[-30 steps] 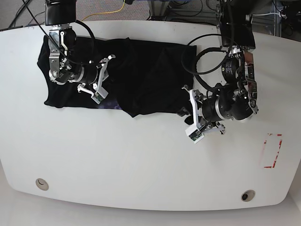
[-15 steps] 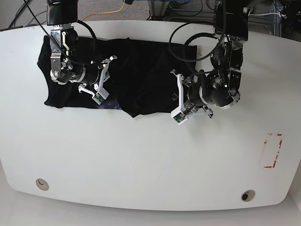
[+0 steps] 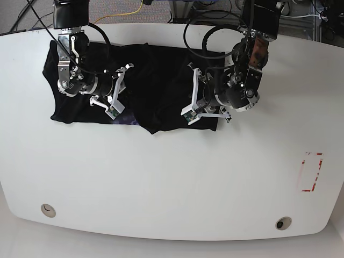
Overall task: Layout the t-shirt on the table in an organized manner, then fold the t-shirt properly
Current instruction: 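Lower the folded end onto the shirt and open the left gripper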
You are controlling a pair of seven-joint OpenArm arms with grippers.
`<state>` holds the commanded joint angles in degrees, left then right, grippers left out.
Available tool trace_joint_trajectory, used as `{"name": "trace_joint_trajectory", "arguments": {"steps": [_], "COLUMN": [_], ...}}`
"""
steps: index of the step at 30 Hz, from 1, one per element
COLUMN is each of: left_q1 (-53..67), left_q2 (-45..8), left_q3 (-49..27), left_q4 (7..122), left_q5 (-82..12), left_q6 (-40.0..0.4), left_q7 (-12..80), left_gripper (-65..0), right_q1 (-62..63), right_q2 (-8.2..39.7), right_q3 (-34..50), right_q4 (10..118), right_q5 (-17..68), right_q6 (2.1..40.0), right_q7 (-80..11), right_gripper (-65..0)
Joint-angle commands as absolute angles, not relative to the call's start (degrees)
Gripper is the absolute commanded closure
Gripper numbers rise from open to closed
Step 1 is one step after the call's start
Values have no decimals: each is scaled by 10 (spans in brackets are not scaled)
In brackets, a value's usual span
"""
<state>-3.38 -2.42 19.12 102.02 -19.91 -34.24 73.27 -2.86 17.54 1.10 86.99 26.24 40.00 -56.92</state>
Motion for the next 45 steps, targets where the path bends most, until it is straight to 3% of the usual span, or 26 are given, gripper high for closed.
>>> {"name": "trace_joint_trajectory", "arguments": {"steps": [8,15,26,36,45], "left_q1": [-34,-36,-61,-75,-72], "left_q2": [-23,-6,16,-4,-45], "left_q3": [199,225,238,123,78], "left_q4": [1021,1018,1021,1030,1025], "left_q5": [-308,-360,-366,-368,-326], "left_q6": [-400,-400,-400,-400,-400], "left_q7": [739,739,738,738,688], "left_gripper": [-82,-82,-83,-86,-86], "right_q1": [-29,-29,-29,-29,-29], "right_q2": [175,174,173,173,169], "right_q3": [11,11,11,11,12], "right_q4": [870,870,870,870,870], "right_q5": [262,262,262,262,262], "right_q6": [400,400,400,400,400], "right_q7": [-569,-569,-569,-569,-569], "right_gripper": [-75,-75,-75,-75,-75]}}
